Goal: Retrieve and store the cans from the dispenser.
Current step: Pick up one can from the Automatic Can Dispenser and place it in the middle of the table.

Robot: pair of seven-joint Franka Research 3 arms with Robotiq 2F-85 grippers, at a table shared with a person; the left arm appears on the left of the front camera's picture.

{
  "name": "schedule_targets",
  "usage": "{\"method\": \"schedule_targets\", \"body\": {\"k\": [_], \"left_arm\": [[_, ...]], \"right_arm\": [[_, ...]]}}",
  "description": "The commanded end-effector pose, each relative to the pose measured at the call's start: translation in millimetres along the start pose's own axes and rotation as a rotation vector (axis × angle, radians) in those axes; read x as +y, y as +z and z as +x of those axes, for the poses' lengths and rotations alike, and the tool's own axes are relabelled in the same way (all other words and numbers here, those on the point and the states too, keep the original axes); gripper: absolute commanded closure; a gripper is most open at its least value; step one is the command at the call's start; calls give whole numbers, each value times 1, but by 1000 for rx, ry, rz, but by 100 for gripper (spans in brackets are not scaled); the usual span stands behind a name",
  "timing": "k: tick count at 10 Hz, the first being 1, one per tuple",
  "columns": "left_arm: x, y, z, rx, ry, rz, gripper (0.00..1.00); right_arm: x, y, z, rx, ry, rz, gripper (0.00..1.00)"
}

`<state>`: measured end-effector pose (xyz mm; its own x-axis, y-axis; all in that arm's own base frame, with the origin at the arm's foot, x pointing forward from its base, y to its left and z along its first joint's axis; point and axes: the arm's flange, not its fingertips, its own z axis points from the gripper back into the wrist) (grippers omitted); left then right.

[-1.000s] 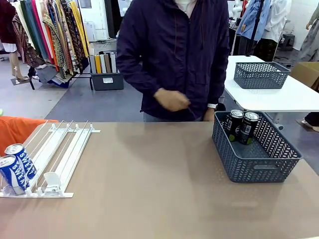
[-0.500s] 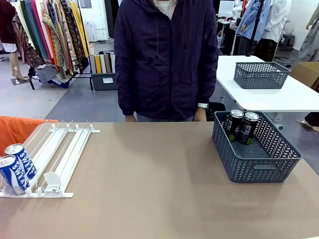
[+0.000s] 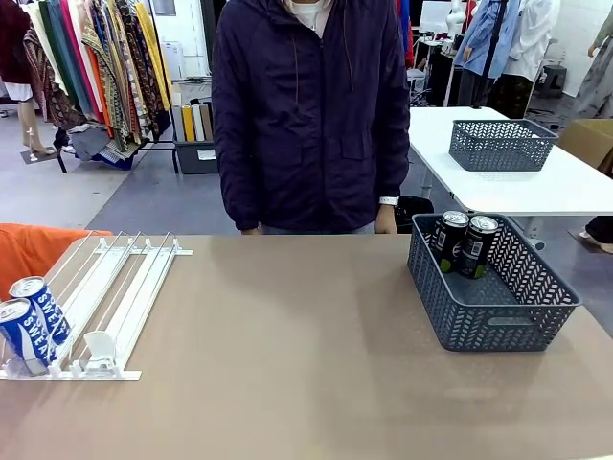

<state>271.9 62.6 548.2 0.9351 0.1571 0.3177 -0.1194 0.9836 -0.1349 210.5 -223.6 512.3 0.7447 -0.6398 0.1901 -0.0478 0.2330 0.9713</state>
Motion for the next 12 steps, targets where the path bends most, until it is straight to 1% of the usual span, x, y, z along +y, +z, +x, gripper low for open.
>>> {"method": "schedule_targets", "body": {"k": [1,2,3,4,5,6,7,8,10,12], "left_arm": [[-16,-23,8,38,-95,41,0],[-19,-44,13,85,-135,41,0],[-17,-58,15,135,-147,46,0],[-14,-72,17,165,-151,35,0],[-9,-86,22,224,-122,50,0],[-5,-95,26,247,-103,41,0],[-2,-109,31,309,-85,10,0],[0,-120,35,330,-55,40,0],[1,-137,44,366,-37,42,0],[-3,-148,48,369,-29,48,0]], "right_arm": [[2,-2,2,-11,25,29,0],[2,-2,2,-11,25,29,0],[2,-2,2,-11,25,29,0],[2,-2,2,-11,25,29,0],[2,-2,2,-11,25,29,0],[2,-2,2,-11,25,29,0],[2,-2,2,-11,25,29,0],[2,-2,2,-11,25,29,0],[2,-2,2,-11,25,29,0],[2,-2,2,-11,25,29,0]]}}
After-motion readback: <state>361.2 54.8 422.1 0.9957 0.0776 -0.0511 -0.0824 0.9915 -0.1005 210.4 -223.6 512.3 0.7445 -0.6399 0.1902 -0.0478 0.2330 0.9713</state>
